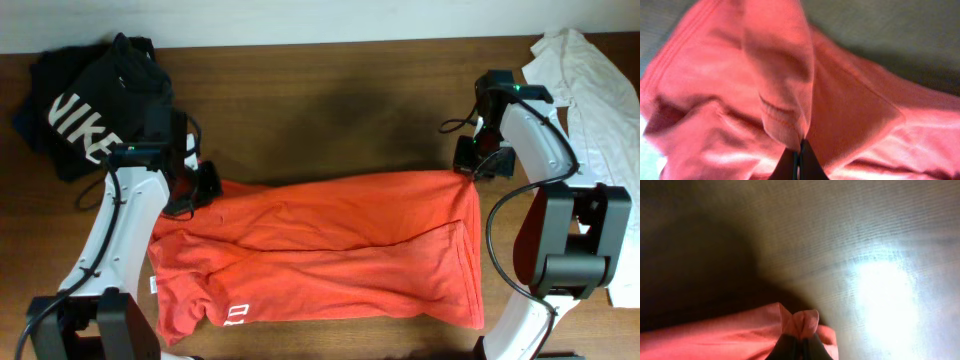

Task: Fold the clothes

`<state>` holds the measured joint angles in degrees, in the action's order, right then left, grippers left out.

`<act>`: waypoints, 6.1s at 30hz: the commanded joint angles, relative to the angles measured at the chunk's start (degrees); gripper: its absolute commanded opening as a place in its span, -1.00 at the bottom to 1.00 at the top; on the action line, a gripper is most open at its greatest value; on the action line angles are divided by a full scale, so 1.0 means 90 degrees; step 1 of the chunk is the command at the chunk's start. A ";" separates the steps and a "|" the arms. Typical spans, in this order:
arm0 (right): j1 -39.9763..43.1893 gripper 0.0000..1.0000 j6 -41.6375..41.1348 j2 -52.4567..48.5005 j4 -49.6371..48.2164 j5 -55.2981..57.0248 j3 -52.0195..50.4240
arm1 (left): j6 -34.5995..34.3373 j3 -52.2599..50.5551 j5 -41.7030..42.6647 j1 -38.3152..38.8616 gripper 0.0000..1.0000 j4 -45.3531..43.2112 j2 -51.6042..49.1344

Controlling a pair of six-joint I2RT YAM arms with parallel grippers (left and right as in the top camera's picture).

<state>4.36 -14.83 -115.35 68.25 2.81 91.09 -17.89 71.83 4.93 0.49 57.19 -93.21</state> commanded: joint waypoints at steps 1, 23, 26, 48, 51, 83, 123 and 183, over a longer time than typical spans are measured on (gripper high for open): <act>0.0032 -0.92 -0.0364 0.0117 0.0374 0.0100 0.0163 | -0.0102 0.0044 -0.0678 -0.0034 -0.99 0.0544 0.0223; 0.0058 -0.92 -0.1059 0.1785 0.2050 0.0459 -0.1384 | -0.1059 -0.1110 -0.1027 -0.0032 -0.99 0.2623 0.1455; 0.0061 -0.92 -0.1083 0.2125 0.1960 0.0457 -0.2149 | -0.1056 -0.1110 -0.0685 -0.0034 -0.99 0.2574 0.1455; 0.0073 0.97 -0.1882 0.3645 0.0525 -0.0294 -0.3500 | -0.1047 -0.1535 -0.0306 -0.0034 0.99 0.2159 0.1457; 0.0066 0.97 -0.1455 0.3621 0.0151 -0.0610 -0.3502 | 0.0148 -0.1535 0.0546 -0.0032 0.99 0.1358 0.1457; 0.0733 -0.65 -0.0291 0.1989 -0.1615 -0.1333 -0.3140 | -0.0619 -0.0959 -0.1156 -0.1800 -0.98 -0.0345 -0.1440; 0.1501 -0.92 0.0763 0.1991 -0.0391 -0.2042 -0.2637 | -0.0481 0.1481 0.0022 -0.1554 0.98 0.2084 -0.1430; -0.5367 -0.65 -0.1195 0.0670 -0.0848 -0.0243 -0.2385 | -0.0483 0.1260 -0.0192 -0.1554 0.98 0.2038 -0.1430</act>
<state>-43.72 -24.25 -108.62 60.60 1.26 70.11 -23.16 83.35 3.62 -13.82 75.44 -106.30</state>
